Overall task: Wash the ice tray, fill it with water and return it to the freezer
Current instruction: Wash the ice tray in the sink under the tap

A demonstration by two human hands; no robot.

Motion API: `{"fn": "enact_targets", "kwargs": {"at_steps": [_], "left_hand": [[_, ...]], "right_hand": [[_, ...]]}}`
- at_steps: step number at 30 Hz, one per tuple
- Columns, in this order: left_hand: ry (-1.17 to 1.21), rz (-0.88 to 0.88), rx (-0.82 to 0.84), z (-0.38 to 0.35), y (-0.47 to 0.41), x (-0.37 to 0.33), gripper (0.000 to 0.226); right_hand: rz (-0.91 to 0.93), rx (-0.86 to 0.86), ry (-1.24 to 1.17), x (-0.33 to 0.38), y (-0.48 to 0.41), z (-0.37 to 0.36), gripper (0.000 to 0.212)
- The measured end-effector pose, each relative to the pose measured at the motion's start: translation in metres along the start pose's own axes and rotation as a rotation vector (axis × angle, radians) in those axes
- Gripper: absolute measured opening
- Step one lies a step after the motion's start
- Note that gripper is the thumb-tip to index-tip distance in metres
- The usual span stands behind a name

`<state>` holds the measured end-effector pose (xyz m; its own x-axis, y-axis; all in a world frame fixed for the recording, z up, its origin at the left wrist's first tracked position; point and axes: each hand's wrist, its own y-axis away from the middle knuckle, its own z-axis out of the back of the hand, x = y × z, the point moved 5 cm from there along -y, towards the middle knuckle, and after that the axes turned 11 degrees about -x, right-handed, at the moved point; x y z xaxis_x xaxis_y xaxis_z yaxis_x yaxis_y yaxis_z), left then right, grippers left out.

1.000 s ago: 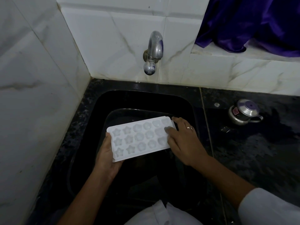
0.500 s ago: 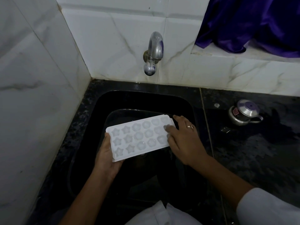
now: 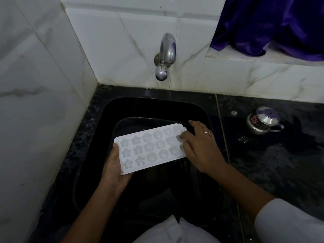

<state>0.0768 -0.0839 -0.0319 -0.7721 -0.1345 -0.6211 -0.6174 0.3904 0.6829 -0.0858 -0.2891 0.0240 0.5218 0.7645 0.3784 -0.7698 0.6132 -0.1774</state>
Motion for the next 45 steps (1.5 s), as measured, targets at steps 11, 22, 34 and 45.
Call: {"fn": "enact_targets", "kwargs": {"at_steps": [11,22,34,45], "left_hand": [[0.001,0.003,0.027,-0.006,0.004,-0.006,0.061],[-0.001,-0.001,0.007,-0.005,0.002,-0.006,0.059],[0.008,-0.010,-0.030,0.001,0.003,-0.009,0.056],[0.017,0.019,0.011,-0.007,0.006,-0.001,0.060]], "right_hand": [[-0.004,-0.006,-0.084,0.009,0.005,-0.008,0.045],[0.023,0.004,-0.007,0.007,0.010,-0.008,0.044],[0.030,0.017,-0.018,0.000,0.002,0.000,0.045],[-0.039,-0.022,-0.069,0.004,0.004,-0.010,0.047]]}}
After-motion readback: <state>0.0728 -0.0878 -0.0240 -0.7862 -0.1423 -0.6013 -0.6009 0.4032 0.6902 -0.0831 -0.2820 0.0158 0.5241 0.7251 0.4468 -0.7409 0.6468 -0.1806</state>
